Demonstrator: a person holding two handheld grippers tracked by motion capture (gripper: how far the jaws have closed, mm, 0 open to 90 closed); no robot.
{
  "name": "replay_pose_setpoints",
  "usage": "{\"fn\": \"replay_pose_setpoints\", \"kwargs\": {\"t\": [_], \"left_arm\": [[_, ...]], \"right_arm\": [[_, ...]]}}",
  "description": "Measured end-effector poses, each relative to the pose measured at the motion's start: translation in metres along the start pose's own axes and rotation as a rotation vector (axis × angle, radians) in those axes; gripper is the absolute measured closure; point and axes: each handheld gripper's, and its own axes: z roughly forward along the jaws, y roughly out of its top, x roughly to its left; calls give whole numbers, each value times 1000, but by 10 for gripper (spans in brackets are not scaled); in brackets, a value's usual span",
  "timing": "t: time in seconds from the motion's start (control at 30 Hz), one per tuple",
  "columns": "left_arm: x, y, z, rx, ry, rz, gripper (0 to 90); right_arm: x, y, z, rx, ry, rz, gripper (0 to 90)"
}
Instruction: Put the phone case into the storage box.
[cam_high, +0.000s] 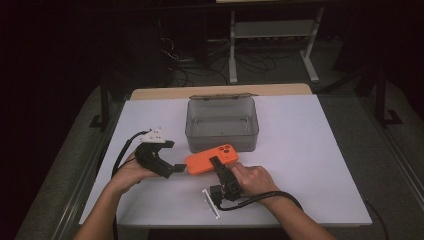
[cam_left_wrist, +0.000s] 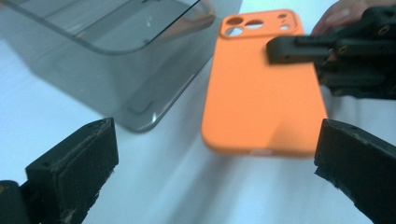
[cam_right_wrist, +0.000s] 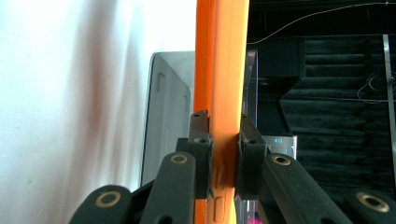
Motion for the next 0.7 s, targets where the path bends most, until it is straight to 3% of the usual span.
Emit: {"fn": "replay_pose_setpoints", "kwargs": {"t": [0.17, 0.6, 0.7], "left_arm": [[-4, -14, -6, -10, 46, -19, 0], [-21, -42, -14, -26, 113, -30, 0], [-24, -47, -13, -55, 138, -27, 0]], "right_arm": [[0, 0, 0, 0, 0, 2, 786], [0, 0, -1, -3, 1, 7, 786], [0, 0, -1, -2, 2, 6, 786]]}}
